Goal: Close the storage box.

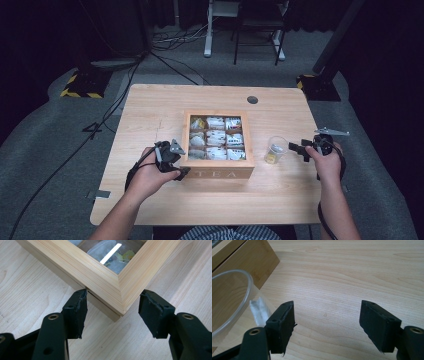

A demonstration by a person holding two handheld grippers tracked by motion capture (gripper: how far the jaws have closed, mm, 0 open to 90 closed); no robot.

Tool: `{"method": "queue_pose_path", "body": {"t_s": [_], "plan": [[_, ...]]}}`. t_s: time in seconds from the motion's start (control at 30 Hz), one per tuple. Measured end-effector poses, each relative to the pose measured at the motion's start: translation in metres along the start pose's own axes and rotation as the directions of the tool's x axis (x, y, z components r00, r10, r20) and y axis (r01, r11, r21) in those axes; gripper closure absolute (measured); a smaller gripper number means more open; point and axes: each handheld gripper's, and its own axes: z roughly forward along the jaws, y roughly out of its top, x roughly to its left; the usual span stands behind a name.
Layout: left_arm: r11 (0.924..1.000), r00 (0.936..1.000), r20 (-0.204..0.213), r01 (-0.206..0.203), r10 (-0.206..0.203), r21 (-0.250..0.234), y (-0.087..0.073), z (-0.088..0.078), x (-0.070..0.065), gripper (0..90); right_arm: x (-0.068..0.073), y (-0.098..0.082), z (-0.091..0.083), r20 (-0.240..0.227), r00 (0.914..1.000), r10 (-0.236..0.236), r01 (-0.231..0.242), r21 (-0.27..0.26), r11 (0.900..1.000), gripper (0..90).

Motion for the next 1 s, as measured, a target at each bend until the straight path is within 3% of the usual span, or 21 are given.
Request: {"method": "queue_pose_path", "body": {"t_s": [0.3, 0.6, 0.73, 0.8, 0.87, 0.9, 0.93, 1.0], "plan": [[1.0, 1.0, 0.009, 0.0, 0.0, 0.0, -0.001, 0.001, 0.001, 40.2, 0.001, 0.0, 0.0, 0.004, 1.0, -0.001, 0.001, 0.005, 1.0, 29.2], [0.994, 0.999, 0.04, 0.026, -0.022, -0.106, -0.004, -0.013, 0.007, 36.4, -0.002, 0.001, 0.0, 0.009, 1.0, 0.001, -0.001, 0.001, 1.0, 29.1], [0.9808, 0.9991, 0.022, 0.041, -0.038, -0.191, -0.007, -0.026, 0.012, 34.5, -0.003, 0.002, 0.001, 0.016, 0.9999, -0.003, 0.003, -0.001, 1.0, 29.1], [0.9766, 0.9991, 0.011, 0.044, -0.042, -0.21, -0.01, -0.031, 0.014, 34.6, -0.003, 0.003, 0.003, 0.028, 0.9996, 0.004, -0.004, 0.01, 1.0, 29.1], [0.9676, 0.9982, -0.007, 0.055, -0.059, -0.246, -0.013, -0.037, 0.018, 34.5, -0.003, 0.004, 0.005, 0.028, 0.9996, 0.004, -0.004, 0.013, 1.0, 29.2], [0.9676, 0.9982, -0.007, 0.055, -0.059, -0.246, -0.013, -0.037, 0.018, 34.3, -0.003, 0.004, 0.006, 0.027, 0.9996, 0.007, -0.007, 0.015, 1.0, 29.3], [0.953, 0.9954, -0.04, 0.072, -0.088, -0.294, -0.017, -0.044, 0.024, 33.1, -0.002, 0.005, 0.007, 0.026, 0.9997, 0.005, -0.005, 0.015, 1.0, 29.4], [0.9428, 0.9925, -0.058, 0.083, -0.107, -0.323, -0.019, -0.049, 0.028, 30.9, -0.001, 0.006, 0.01, 0.02, 0.9998, 0.002, -0.002, 0.017, 1.0, 29.4]]}}
